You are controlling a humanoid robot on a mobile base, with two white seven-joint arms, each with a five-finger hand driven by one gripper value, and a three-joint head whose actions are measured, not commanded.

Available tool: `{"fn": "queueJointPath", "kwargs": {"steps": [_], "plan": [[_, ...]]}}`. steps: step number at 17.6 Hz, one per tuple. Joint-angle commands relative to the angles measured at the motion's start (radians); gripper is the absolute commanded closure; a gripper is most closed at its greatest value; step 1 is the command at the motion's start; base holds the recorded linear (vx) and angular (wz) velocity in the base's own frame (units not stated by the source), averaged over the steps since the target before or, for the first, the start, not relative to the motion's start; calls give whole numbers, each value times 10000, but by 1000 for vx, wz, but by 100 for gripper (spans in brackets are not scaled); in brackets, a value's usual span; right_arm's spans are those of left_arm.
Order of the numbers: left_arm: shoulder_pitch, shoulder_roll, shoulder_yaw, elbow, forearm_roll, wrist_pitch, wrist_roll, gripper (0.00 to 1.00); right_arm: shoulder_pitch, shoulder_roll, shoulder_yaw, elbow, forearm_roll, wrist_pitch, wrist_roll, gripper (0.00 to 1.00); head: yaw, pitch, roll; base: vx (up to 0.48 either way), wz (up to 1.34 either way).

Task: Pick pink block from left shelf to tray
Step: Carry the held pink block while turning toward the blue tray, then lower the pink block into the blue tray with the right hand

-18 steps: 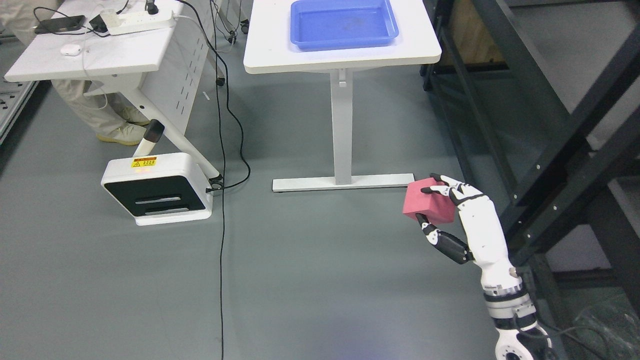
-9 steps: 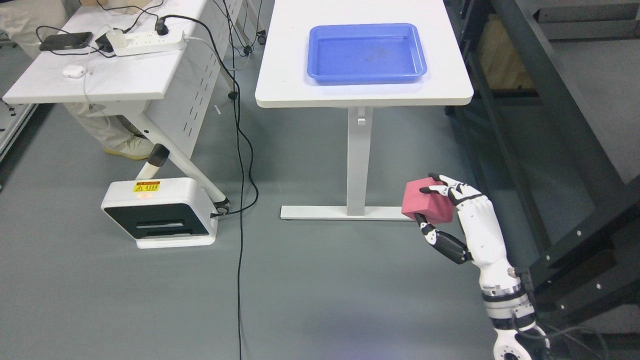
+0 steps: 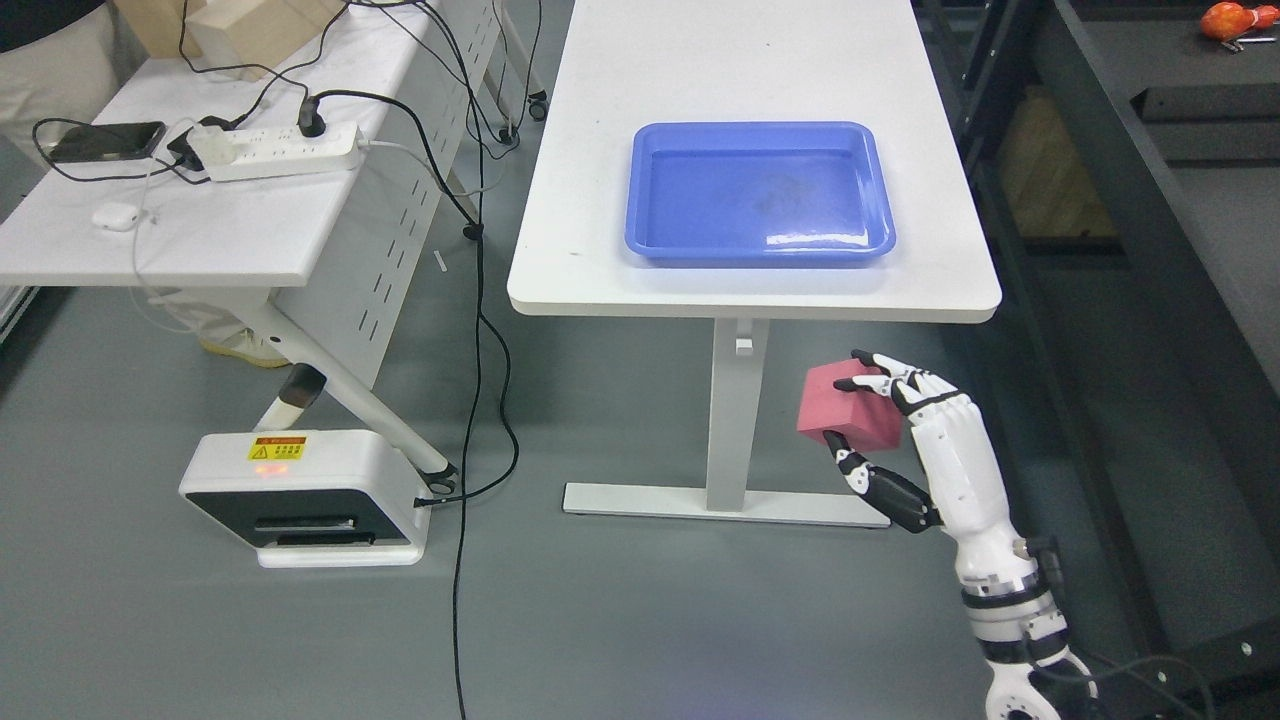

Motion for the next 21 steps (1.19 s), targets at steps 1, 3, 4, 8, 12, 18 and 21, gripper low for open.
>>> {"fn": "queueJointPath", "kwargs": {"steps": [1,3,4,8,12,18,21], "plan": [[-290,175,0,-174,0,-4,7,0,22,-317,357,-3,0,-46,-1,94,0,0,0,314,0],[-290,175,0,-174,0,-4,7,0,22,-301,418,-3,0,-123,-1,94,0,0,0,308,0],[-290,175,0,-174,0,-4,7,0,22,-316,418,-3,0,-139,-1,94,0,0,0,281,-6],[-290,175,0,-174,0,-4,7,0,22,-317,434,-3,0,-139,-1,94,0,1,0,265,2],[-290,175,0,-174,0,-4,7,0,37,-317,434,-3,0,-200,-1,94,0,1,0,257,0],[-290,175,0,-174,0,-4,7,0,53,-317,603,-3,15,-246,30,94,0,2,0,228,1],[-290,175,0,-174,0,-4,7,0,98,-317,603,-3,15,-246,76,94,0,2,0,201,2]]}}
